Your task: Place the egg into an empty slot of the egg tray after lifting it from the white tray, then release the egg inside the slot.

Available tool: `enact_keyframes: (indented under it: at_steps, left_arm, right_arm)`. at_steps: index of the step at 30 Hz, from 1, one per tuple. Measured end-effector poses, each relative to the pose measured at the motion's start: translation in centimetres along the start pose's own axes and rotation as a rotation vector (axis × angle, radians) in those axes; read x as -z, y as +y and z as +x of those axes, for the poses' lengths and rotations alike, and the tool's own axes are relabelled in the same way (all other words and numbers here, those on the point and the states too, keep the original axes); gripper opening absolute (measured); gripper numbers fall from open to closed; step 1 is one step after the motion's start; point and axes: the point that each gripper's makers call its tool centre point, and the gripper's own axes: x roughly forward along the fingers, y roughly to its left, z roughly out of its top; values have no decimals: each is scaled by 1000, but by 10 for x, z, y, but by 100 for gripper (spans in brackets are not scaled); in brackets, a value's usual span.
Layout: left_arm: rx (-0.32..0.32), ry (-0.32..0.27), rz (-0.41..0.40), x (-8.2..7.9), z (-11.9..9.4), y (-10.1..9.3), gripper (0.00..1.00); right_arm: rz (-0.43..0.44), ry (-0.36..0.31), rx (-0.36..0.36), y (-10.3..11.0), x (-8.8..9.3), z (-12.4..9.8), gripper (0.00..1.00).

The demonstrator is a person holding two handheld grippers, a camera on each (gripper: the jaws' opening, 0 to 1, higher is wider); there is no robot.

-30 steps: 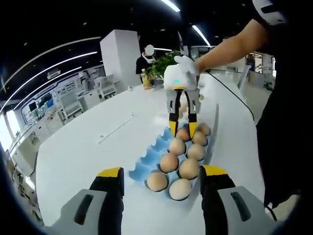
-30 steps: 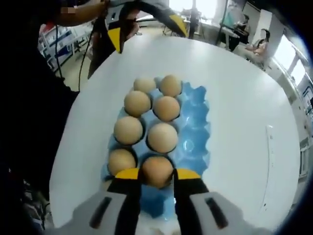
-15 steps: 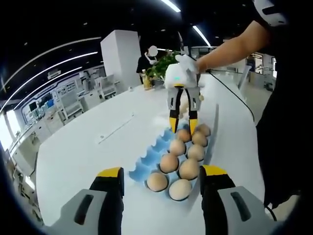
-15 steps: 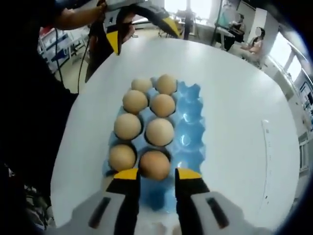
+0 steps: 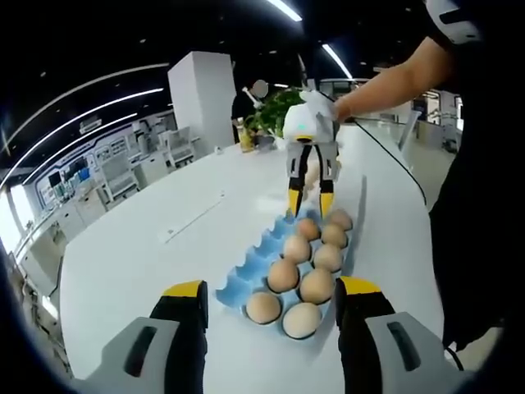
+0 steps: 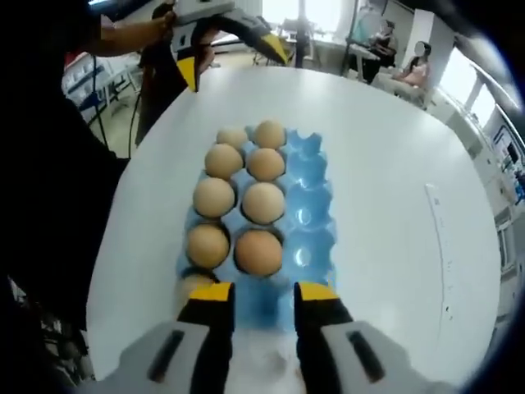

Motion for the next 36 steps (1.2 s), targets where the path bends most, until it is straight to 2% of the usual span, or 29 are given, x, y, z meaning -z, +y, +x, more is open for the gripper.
enact_keyframes:
  at_steps: [3,6,11,15,17,27,32,36]
  left_arm:
    - [2,0,-1,1,0,0,63]
    - [3,2,-5,1,0,0,63]
    - [4,-1,-2,0,1,0,63]
    - [8,-1,3,0,2,-1,63]
    - [9,-1,0,0,2,-1,62]
    - [12,-1,2,0,2,-1,62]
    - [6,0,4,0,1,0,62]
    - [9,4,7,0,2,-1,62]
  right_arm:
    - [26,-8,12,0,9,-5,31]
    - [38,-8,35,-1,19,-11,37]
    - [64,-26,53,-1,27,-19,41]
    - [57,-45,75,-2,32,-23,56]
    - [45,-43,80,-2,35,-25,58]
    - [54,-35,101,-2,50,-36,57]
    - [90,-56,125,-3,53,-44,55]
    - [78,-61,143,-1,60,-54,54]
